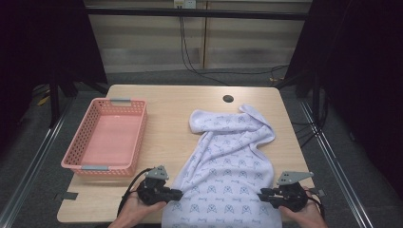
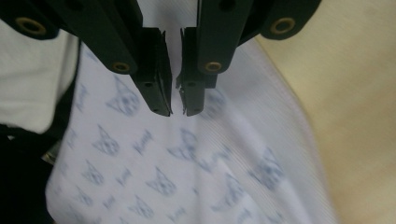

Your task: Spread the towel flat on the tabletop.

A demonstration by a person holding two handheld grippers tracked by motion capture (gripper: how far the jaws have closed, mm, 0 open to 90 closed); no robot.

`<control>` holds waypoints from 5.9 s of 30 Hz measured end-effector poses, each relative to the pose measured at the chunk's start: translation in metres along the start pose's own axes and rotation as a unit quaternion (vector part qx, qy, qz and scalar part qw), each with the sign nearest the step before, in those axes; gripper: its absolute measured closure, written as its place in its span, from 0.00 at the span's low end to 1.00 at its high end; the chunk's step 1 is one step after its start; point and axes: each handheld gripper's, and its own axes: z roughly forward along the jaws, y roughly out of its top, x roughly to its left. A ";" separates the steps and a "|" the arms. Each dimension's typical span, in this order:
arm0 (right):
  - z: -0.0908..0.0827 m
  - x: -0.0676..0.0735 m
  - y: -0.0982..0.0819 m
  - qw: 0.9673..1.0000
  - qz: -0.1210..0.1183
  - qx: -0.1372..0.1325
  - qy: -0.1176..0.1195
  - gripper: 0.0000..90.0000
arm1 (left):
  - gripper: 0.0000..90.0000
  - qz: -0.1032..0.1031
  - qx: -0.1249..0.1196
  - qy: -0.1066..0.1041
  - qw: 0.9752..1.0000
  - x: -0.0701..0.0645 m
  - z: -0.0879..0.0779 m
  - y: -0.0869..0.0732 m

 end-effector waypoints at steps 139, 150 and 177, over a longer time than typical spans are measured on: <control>0.080 -0.120 0.091 0.986 0.031 -0.042 -0.159 0.49 | 0.61 -0.074 -0.066 0.123 0.987 0.072 0.013 0.045; 0.078 -0.117 0.085 0.988 0.031 -0.029 -0.146 0.65 | 0.53 -0.081 -0.048 0.134 0.986 0.078 0.021 0.043; 0.033 -0.025 0.024 1.000 -0.005 -0.002 -0.024 0.90 | 0.99 -0.005 0.032 0.070 0.997 0.011 0.007 0.004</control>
